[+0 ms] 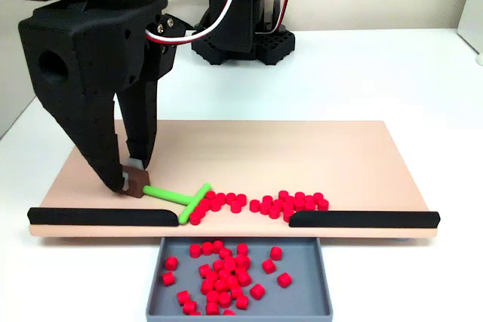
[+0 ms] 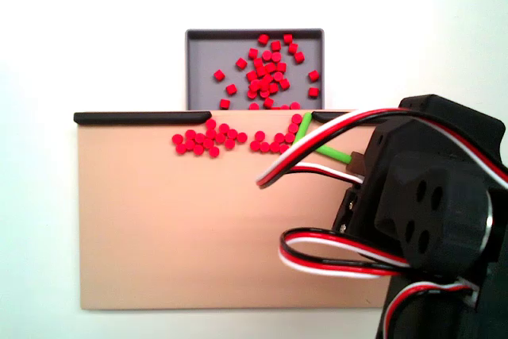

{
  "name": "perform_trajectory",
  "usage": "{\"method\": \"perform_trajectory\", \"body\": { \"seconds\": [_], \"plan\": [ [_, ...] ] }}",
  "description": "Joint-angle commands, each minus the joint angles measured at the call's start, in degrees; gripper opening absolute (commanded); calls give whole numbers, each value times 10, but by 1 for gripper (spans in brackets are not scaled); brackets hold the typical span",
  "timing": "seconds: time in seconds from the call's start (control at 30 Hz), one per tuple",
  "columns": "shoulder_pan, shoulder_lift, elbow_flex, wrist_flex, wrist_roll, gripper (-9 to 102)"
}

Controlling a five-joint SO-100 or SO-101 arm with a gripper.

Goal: Push granules from right to the grey container

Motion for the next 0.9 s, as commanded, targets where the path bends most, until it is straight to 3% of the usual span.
{"method": "perform_trajectory", "body": {
  "seconds": [0.0,0.87],
  "plan": [
    [1,17,-10,-4,30,0],
    [-33,21,-10,-5,185,0]
  ]
}}
